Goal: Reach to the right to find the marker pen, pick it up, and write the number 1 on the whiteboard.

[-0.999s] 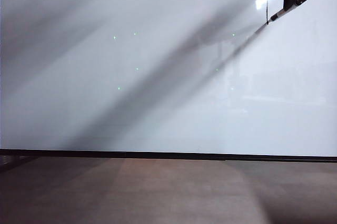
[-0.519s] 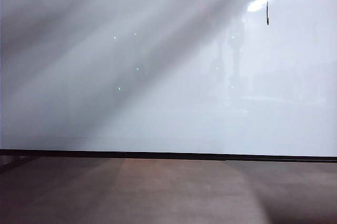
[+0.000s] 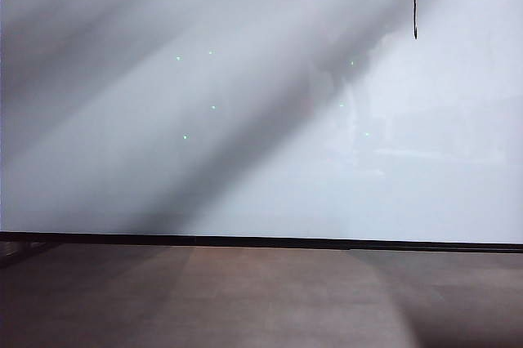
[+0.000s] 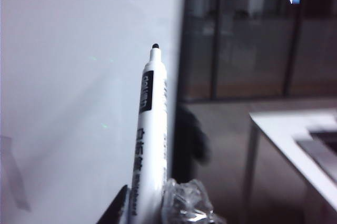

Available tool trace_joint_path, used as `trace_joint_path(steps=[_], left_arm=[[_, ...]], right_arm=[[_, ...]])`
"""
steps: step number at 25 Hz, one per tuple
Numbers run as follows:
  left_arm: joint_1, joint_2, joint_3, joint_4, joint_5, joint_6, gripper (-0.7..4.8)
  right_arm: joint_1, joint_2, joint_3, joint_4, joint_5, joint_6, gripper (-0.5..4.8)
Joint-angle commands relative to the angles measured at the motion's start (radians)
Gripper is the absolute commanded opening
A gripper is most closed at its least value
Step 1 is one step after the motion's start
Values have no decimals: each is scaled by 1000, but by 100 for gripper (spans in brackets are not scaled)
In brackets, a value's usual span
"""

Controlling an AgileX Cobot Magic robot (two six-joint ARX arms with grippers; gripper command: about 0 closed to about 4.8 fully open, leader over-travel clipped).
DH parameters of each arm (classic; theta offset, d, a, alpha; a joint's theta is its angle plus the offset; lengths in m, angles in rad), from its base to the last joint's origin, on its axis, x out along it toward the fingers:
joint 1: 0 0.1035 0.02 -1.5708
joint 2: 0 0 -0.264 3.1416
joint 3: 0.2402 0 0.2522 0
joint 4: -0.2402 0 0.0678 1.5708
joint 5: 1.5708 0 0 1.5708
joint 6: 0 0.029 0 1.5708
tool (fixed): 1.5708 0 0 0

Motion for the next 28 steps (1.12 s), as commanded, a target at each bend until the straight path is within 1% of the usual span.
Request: trace_joint_path(steps=[1,5,7,9,12,14,15,16,18,20,22,23,24,26,28], left_arm=[[-20,6,-18,19,33,-3,-5],[-43,9,-64,60,33,-7,-5],[-63,24,-87,105,33,-7,-5],[-68,43,-106,154,33,-13,-5],[-85,96,-113,186,37,-57,-5],[-97,125,-113,179,36,-69,-5],[-97,142,-113,154,37,-68,-5],[-99,151,-113,148,36,-68,-5],[-102,144,-113,156,17,-68,-5],[-97,90,-113,151,-3,-75,-5],[-86,37,-113,118,-45,-76,-5],[-69,-18,-114,71,-58,-107,-5],[-44,-77,-136,54,-58,-144,-5],[0,-165,-192,60,-59,-175,-5],[82,-359,-327,64,-100,-219,-5]], right_arm=[[-96,4,-113,124,-73,95,-6],[-174,71,-214,276,-78,96,-6],[-197,124,-219,296,-95,95,-6],[-197,176,-218,313,-96,95,-6],[-197,269,-218,363,-97,94,-6],[-195,312,-218,372,-106,83,-6],[-183,341,-218,369,-132,50,-6],[-179,356,-218,370,-134,41,-6],[-174,354,-218,371,-132,41,-6],[-171,285,-219,326,-169,37,-6],[-149,224,-219,299,-183,21,-6],[-119,166,-219,263,-181,-4,-6],[-82,115,-220,221,-179,-10,-6],[-26,50,-220,158,-164,-13,-6],[87,-54,-220,48,-126,-67,-6]])
